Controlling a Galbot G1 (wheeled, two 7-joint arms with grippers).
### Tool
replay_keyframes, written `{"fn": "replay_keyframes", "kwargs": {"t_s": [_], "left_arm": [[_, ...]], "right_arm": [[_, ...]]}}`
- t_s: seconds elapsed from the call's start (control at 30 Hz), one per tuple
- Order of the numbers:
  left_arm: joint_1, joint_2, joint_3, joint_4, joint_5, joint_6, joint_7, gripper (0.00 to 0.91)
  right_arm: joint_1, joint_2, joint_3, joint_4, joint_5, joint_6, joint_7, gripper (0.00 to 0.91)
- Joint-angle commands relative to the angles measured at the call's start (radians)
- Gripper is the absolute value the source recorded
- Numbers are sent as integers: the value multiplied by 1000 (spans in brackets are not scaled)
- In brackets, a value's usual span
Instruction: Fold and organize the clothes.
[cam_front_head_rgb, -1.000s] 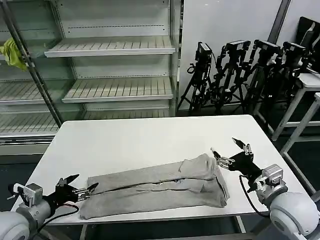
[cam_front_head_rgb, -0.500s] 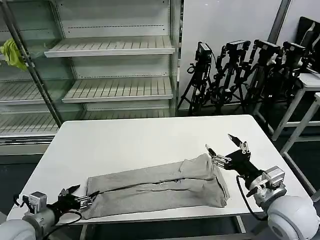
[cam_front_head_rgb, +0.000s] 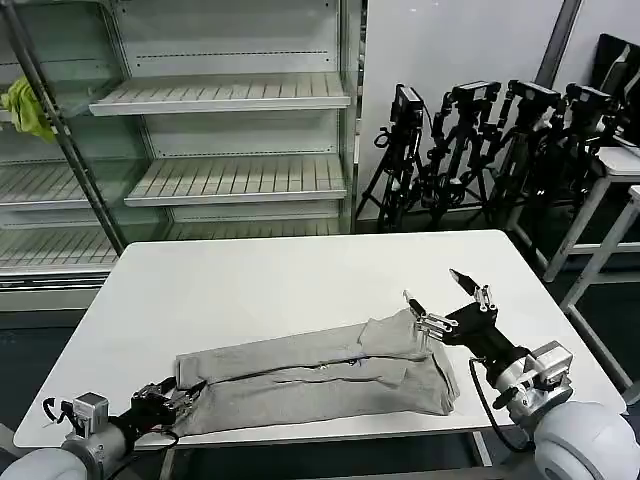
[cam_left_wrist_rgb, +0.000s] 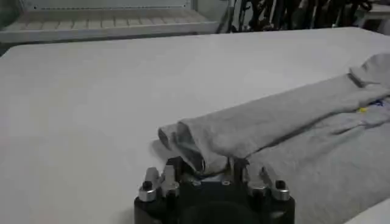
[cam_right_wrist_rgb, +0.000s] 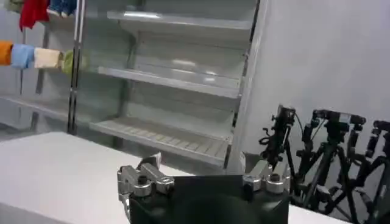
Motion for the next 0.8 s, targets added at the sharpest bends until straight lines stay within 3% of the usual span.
{"fn": "replay_keyframes", "kwargs": {"t_s": [0.03,0.47,0.8], "left_arm": [[2,-16,17,-3,15,8,7,50],[-6,-8,-24,-9,14,7,7,40],[8,123,-185,35,-5,10,6,50]], "right_arm": [[-19,10,8,19,-2,1,0,907],[-59,21,37,45,-10,8,-3,907],[-15,29,16,29,-5,17,-5,907]]}}
